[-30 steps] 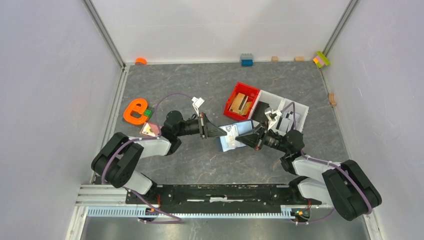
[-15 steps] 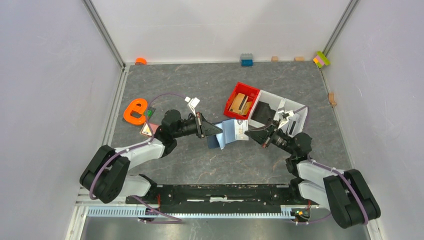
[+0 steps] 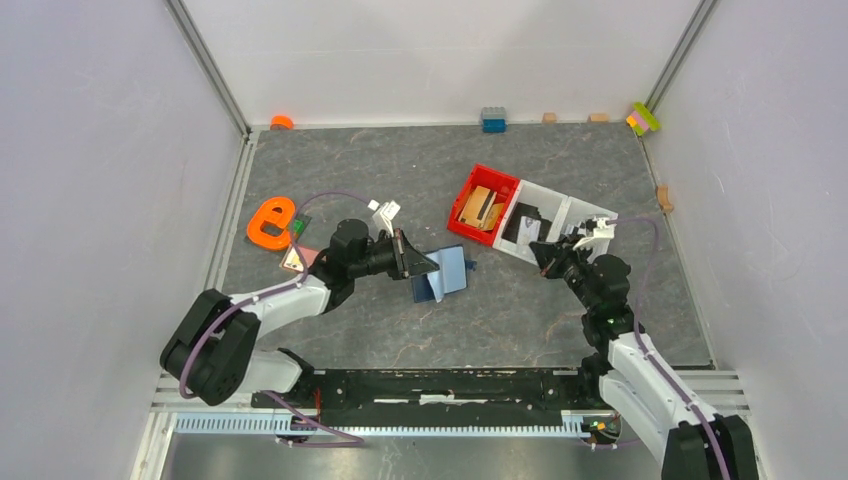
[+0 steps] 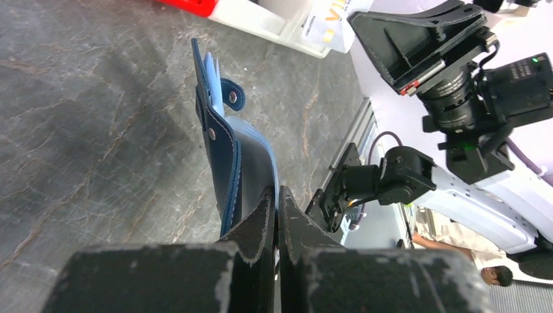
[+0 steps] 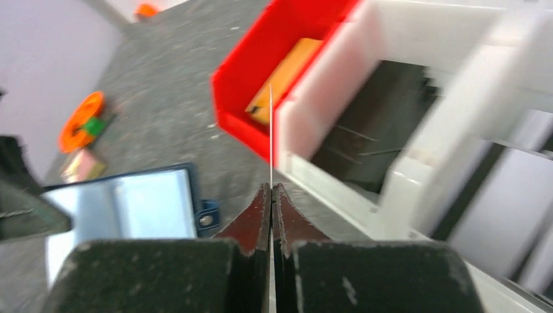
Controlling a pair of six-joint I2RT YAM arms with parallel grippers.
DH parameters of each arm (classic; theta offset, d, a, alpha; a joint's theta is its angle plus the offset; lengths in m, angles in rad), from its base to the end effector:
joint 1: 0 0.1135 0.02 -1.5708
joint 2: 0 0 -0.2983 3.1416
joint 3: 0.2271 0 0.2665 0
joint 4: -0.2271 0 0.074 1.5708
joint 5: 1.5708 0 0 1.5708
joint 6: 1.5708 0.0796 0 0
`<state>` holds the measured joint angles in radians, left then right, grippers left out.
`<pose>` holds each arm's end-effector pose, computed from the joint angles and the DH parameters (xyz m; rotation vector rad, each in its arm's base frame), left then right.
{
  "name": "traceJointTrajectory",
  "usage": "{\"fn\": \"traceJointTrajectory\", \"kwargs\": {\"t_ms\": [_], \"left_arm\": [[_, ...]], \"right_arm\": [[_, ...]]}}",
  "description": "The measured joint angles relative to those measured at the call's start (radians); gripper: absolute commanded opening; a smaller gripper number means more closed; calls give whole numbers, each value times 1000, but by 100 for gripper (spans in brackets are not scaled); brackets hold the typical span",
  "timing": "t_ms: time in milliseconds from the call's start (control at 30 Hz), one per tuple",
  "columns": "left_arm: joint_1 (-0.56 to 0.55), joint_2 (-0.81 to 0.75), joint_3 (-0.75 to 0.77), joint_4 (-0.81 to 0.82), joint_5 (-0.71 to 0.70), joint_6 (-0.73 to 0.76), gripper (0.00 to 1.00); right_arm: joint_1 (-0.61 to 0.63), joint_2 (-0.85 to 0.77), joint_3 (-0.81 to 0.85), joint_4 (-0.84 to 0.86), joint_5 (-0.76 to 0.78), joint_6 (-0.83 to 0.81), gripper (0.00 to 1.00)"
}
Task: Take the credit cards out of the card holder
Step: Remove the credit card from the card holder, then place the credit card in the storage box, then place the card holder at the center of the board.
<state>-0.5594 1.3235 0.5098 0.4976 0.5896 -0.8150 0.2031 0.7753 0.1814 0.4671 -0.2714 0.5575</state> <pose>0.2326 -0.1979 0.2116 0.1884 2.1131 -1.4393 0.1967 0.0623 0.2077 0.1011 1.7548 0.7917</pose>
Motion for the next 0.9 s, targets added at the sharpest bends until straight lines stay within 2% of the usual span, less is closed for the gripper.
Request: {"fn": "traceJointTrajectory", "kwargs": {"t_ms": [167, 400, 667, 900], "left_arm": [[0, 15, 26, -75, -31, 31, 2], [2, 94, 98, -188, -76, 74, 2], [2, 178, 141, -283, -91, 89, 2], [2, 200, 161, -322, -92, 106, 2]], "right_arm": [[-10, -58, 18, -167, 206, -56, 0], [-39, -60, 74, -310, 394, -101, 0], [-74, -73, 84, -333, 450, -103, 0], [-128, 5, 90, -352, 471, -98, 0]]}}
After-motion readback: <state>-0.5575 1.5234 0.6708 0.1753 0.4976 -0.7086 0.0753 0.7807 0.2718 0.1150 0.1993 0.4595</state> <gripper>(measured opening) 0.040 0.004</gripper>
